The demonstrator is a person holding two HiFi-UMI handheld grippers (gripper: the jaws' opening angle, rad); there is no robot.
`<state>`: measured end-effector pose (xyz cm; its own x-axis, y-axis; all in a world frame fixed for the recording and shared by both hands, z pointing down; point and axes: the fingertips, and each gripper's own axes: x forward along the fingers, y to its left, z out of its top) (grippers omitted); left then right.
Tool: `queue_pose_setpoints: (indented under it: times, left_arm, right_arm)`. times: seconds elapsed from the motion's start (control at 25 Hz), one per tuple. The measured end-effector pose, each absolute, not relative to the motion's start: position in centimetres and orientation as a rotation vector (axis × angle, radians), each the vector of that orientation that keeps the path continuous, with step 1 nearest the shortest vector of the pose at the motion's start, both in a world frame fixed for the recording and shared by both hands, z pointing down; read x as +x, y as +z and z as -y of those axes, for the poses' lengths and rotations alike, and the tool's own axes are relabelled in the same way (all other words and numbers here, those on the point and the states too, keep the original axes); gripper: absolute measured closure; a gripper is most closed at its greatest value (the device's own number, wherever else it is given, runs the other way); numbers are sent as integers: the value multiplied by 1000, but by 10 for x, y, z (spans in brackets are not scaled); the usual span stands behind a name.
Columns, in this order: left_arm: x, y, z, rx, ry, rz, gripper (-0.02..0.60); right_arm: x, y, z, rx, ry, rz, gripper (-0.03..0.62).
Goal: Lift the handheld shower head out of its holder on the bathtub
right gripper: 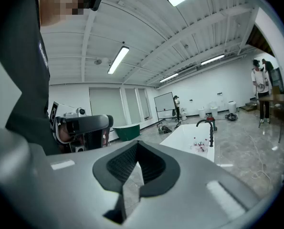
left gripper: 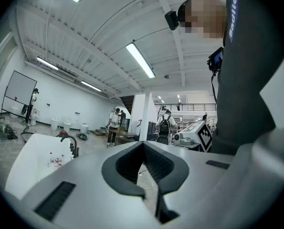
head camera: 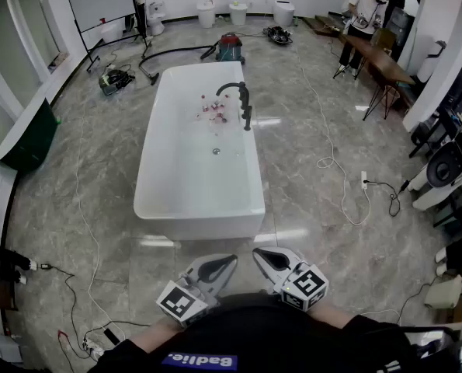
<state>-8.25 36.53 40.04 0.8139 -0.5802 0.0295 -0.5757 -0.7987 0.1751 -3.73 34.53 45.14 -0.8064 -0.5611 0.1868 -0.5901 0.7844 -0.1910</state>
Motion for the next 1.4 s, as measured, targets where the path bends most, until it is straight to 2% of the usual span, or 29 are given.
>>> queue_pose_setpoints:
  times: [0.8, 1.4]
  left_arm:
    - [-71, 396, -358, 2815, -21, 954, 577]
    - [-2, 401, -341, 2814, 4, 1064, 577]
  right_arm:
    - [-20, 450, -337, 940, 398, 2880, 592]
    - [57, 465, -311, 913, 411, 2888, 592]
